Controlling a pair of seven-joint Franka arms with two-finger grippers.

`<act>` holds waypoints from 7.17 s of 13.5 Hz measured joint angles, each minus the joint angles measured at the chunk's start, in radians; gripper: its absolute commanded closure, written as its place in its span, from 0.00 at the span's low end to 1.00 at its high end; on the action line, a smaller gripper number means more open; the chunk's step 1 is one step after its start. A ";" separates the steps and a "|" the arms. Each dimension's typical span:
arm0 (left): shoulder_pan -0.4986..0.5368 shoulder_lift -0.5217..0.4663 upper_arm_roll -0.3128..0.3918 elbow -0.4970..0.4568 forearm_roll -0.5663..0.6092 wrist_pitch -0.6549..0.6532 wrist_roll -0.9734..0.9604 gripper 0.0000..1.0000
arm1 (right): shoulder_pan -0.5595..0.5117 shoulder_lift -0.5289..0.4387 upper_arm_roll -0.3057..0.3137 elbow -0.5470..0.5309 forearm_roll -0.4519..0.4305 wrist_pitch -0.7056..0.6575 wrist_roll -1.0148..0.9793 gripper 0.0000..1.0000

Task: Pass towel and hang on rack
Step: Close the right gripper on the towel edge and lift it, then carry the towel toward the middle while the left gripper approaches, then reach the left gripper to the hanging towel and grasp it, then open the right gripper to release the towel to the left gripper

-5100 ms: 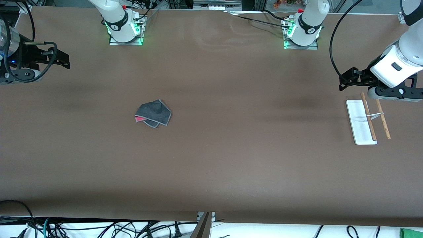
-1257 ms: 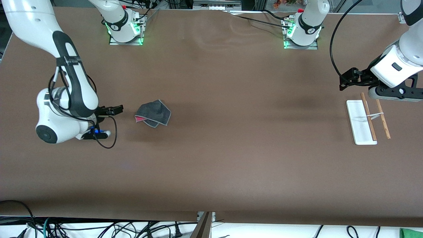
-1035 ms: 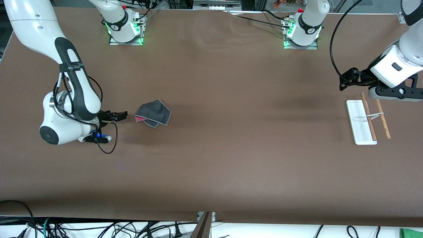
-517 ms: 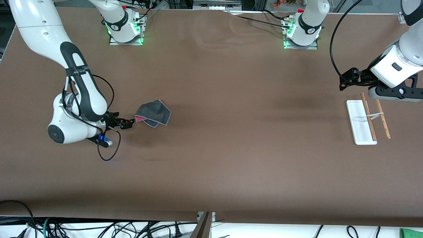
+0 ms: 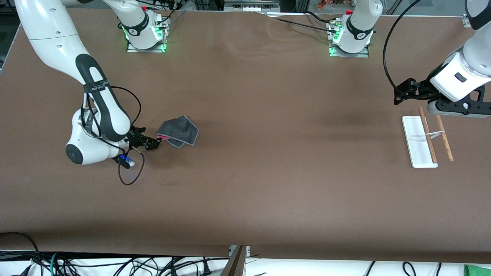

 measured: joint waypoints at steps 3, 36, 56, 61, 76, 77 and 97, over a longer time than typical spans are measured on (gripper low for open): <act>0.000 0.000 0.000 0.000 0.000 0.000 0.000 0.00 | 0.009 0.000 0.001 -0.007 0.000 -0.018 0.012 0.61; -0.011 0.011 -0.065 0.000 0.045 -0.088 0.000 0.00 | 0.341 -0.154 0.342 0.552 -0.161 -0.264 0.106 1.00; -0.019 0.178 -0.082 -0.012 -0.558 -0.163 0.812 0.00 | 0.590 -0.153 0.342 0.616 -0.190 -0.088 0.106 1.00; -0.017 0.224 -0.082 -0.047 -0.729 -0.176 1.127 0.00 | 0.590 -0.154 0.342 0.662 -0.190 -0.088 0.094 1.00; -0.018 0.494 -0.127 -0.303 -1.458 -0.278 1.872 0.29 | 0.595 -0.168 0.346 0.676 -0.190 -0.089 0.094 1.00; -0.018 0.506 -0.129 -0.314 -1.468 -0.304 1.875 0.46 | 0.595 -0.168 0.346 0.676 -0.190 -0.089 0.094 1.00; 0.025 0.553 -0.163 -0.336 -1.491 -0.380 1.914 1.00 | 0.570 -0.168 0.339 0.676 -0.184 -0.092 0.048 0.00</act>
